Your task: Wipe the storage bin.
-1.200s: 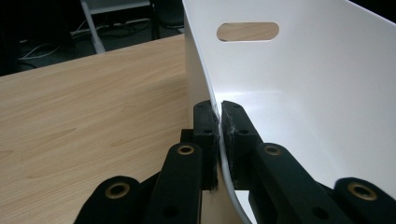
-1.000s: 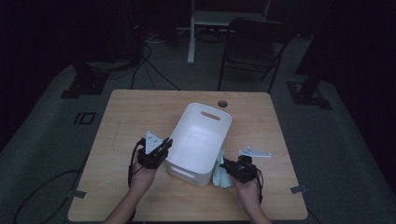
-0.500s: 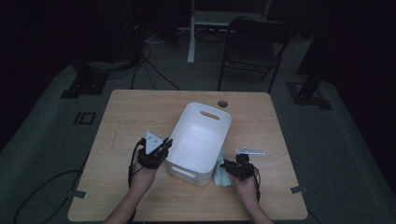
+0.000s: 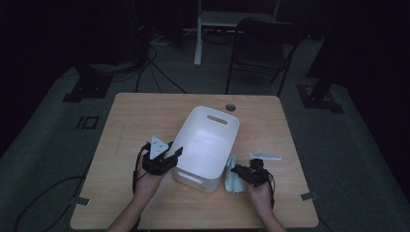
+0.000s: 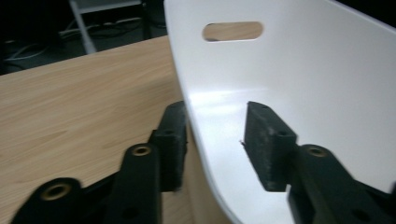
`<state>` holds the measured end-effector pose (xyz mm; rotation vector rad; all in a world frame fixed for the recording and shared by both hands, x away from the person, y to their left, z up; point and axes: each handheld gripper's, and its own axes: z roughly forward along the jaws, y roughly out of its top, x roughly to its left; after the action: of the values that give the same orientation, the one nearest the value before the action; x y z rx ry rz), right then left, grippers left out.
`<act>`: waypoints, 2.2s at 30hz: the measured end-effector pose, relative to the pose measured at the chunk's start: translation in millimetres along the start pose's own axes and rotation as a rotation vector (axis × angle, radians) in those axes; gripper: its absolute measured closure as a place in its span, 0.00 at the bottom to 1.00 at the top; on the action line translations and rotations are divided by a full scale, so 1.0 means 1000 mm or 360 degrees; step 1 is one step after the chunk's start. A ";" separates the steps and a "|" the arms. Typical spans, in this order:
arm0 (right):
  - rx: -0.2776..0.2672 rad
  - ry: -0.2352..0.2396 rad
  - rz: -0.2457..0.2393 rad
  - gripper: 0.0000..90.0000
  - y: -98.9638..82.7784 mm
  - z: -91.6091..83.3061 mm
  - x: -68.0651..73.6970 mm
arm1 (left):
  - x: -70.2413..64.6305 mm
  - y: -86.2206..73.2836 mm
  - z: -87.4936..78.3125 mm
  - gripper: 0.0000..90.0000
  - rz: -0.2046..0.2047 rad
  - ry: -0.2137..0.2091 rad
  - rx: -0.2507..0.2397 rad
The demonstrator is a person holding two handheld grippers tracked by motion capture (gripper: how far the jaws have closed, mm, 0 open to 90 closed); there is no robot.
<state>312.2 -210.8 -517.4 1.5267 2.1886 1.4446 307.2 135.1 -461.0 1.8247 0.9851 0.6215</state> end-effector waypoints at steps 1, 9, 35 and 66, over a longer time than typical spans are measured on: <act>-0.0027 0.0020 0.0009 0.93 -0.001 -0.012 -0.002 | 0.000 -0.002 -0.003 0.56 0.0004 -0.0048 0.0001; -0.0050 -0.0023 0.0022 0.93 -0.010 -0.034 -0.014 | 0.001 -0.005 -0.017 0.52 -0.0008 -0.0073 -0.0072; -0.0115 -0.0005 0.0104 0.93 -0.003 -0.042 -0.023 | -0.026 -0.012 -0.038 0.51 0.0028 -0.0237 -0.0059; -0.0145 -0.0014 0.0111 0.93 -0.002 -0.049 -0.027 | 0.006 0.040 -0.010 0.49 0.0155 -0.0478 -0.0125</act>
<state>297.3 -262.7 -503.5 1.5906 2.0533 1.5321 317.3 135.4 -420.2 1.8386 0.6669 0.4217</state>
